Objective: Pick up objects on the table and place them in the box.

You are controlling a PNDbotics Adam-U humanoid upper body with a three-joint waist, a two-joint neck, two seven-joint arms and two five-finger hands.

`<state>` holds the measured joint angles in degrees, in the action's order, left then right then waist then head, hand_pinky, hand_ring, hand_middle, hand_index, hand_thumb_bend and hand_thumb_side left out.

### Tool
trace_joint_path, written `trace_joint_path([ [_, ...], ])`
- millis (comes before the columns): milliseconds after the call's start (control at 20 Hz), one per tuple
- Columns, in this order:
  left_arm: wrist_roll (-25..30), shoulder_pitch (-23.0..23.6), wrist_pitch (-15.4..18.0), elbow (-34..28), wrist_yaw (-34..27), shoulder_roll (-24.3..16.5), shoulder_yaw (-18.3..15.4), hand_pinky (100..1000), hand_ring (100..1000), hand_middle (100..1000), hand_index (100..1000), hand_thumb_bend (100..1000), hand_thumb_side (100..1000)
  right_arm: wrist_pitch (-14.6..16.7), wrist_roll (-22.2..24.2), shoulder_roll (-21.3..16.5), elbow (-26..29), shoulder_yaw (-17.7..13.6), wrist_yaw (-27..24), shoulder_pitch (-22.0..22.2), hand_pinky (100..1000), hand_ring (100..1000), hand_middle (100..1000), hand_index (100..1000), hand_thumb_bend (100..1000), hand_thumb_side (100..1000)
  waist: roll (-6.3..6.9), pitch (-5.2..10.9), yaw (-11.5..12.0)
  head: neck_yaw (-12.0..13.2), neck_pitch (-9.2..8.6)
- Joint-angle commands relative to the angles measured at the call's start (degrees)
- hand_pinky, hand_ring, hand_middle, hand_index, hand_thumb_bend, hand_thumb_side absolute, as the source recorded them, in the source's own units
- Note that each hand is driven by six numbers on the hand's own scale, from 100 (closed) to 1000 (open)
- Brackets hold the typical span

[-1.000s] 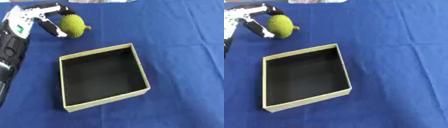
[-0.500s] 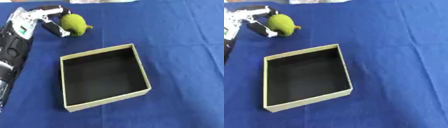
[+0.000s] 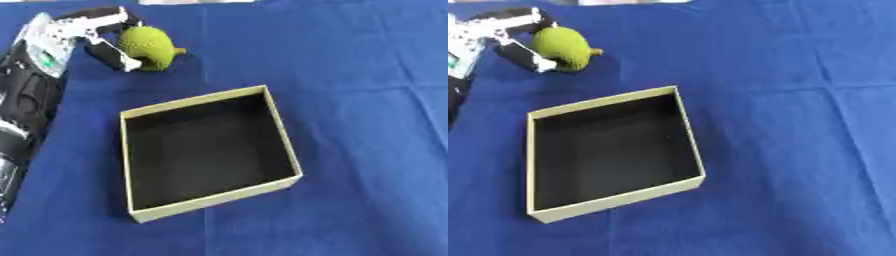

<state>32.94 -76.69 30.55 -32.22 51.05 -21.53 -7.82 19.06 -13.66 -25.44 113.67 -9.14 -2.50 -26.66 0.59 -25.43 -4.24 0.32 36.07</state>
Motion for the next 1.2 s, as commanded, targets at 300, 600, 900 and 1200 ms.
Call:
trace_joint_path([
  [300, -3.4, -1.0, 4.9, -2.6, -0.7, -2.3, 0.6, 487, 415, 434, 579, 543, 100, -0.2, -0.3, -1.3, 0.9, -0.4, -0.1, 0.1, 741, 671, 473, 661, 100, 612, -0.10, 2.21, 0.5, -0.6, 0.95],
  [600, -8.2, -1.2, 5.2, -7.0, -3.1, -2.8, 1.3, 478, 406, 429, 578, 593, 100, -0.3, -0.3, -1.5, 0.9, -0.4, -0.1, 0.4, 740, 670, 473, 661, 100, 601, -0.21, 2.96, 1.2, -0.9, 1.47],
  [900, -9.6, -1.5, 6.6, -10.4, -5.1, -3.2, 3.1, 456, 394, 417, 565, 626, 100, -0.2, -0.2, -2.0, 0.9, -0.4, -0.1, 0.7, 740, 670, 473, 661, 100, 587, -0.43, 3.97, 2.0, -1.2, 1.96],
  [1200, -9.4, -2.1, 6.3, -13.9, -8.5, -3.4, 4.5, 449, 390, 410, 558, 647, 100, -0.2, -0.2, -2.6, 0.9, -0.5, 0.0, 1.2, 739, 669, 474, 661, 100, 573, -0.23, 5.02, 3.0, -1.7, 2.72],
])
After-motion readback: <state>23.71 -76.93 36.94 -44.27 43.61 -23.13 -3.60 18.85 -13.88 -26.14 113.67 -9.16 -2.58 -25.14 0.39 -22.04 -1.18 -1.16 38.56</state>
